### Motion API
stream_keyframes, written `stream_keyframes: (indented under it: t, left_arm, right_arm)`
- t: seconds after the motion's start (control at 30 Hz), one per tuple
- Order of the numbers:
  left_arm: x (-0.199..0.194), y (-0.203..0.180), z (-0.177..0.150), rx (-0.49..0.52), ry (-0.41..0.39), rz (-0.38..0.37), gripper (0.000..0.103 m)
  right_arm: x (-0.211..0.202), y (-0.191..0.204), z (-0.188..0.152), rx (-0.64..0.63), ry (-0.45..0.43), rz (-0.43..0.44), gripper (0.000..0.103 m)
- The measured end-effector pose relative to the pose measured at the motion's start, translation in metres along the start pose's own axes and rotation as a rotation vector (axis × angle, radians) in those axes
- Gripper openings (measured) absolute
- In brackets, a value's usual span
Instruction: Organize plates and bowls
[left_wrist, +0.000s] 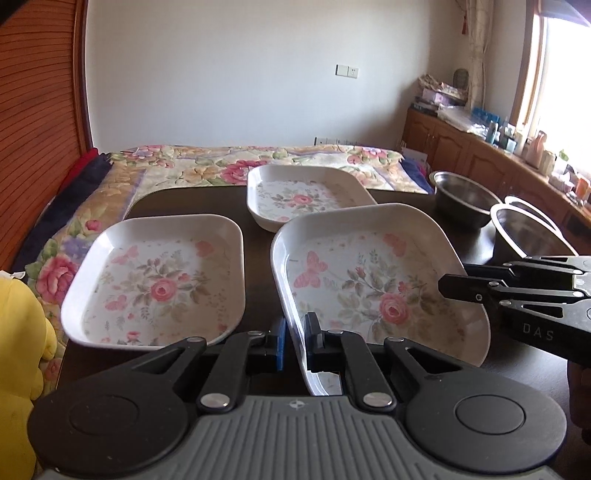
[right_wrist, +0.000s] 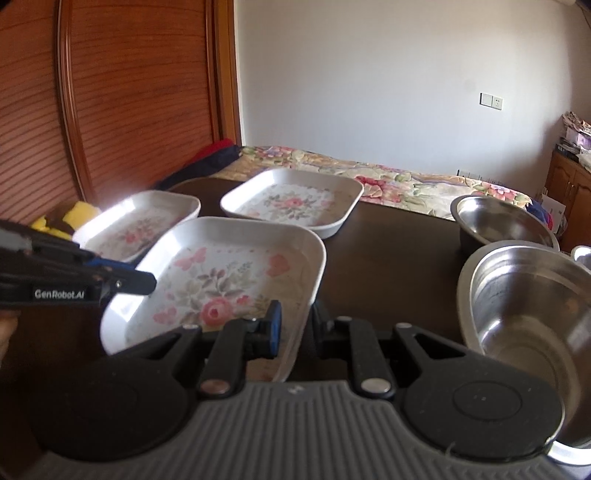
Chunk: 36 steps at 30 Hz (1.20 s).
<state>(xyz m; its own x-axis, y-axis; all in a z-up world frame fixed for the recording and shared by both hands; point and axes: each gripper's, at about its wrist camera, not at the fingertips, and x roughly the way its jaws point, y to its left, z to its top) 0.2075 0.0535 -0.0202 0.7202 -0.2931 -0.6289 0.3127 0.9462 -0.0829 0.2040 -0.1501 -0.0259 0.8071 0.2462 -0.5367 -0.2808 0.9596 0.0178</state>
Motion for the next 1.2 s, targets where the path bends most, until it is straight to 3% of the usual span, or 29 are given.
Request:
stream_keyframes:
  t: [0.2, 0.43, 0.7, 1.2]
  left_arm:
    - [-0.017, -0.005, 0.0, 0.009, -0.031, -0.003, 0.01]
    - [-0.038, -0.009, -0.005, -0.003, -0.066, -0.005, 0.01]
    - [-0.068, -0.017, -0.02, 0.002, -0.094, 0.007, 0.01]
    - [-0.085, -0.019, -0.063, -0.021, -0.05, 0.016, 0.01]
  right_arm:
    - [-0.01, 0.002, 0.003, 0.0, -0.027, 0.005, 0.019]
    - [-0.021, -0.005, 0.002, 0.034, -0.05, 0.018, 0.009]
    - [-0.044, -0.001, -0.001, 0.041, -0.08, 0.032, 0.008]
    - [-0.075, 0.017, -0.032, 0.026, -0.063, 0.07, 0.009]
